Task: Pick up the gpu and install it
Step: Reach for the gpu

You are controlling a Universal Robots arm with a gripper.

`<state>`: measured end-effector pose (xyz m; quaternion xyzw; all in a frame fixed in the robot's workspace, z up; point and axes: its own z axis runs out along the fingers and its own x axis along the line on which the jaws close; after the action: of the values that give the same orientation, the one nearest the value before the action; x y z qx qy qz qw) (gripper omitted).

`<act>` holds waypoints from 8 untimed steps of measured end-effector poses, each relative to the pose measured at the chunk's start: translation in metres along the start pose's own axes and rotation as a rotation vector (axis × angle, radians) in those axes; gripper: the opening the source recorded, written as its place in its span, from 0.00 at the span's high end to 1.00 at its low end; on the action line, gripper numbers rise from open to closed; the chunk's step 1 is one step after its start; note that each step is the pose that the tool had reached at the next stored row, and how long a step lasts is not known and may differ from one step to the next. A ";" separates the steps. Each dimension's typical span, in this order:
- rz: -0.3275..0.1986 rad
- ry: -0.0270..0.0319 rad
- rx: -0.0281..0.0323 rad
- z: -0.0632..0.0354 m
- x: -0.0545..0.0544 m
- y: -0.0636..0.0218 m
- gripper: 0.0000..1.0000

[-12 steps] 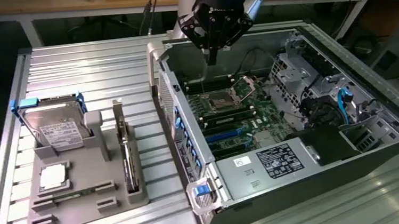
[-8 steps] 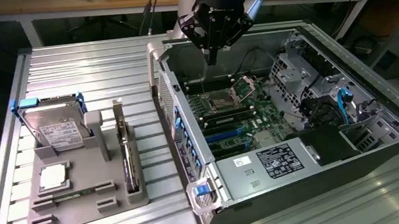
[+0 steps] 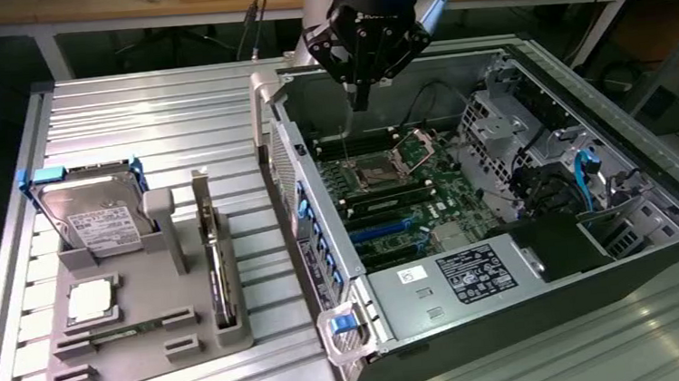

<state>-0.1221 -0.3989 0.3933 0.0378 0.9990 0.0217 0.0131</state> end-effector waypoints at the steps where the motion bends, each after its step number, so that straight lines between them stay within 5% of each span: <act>1: 0.000 0.0000 0.0000 0.0000 0.000 0.0000 0.89; 8: 0.000 0.0000 0.0000 -0.0002 0.008 -0.0007 0.89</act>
<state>-0.1305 -0.3989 0.3933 0.0379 0.9990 0.0217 0.0131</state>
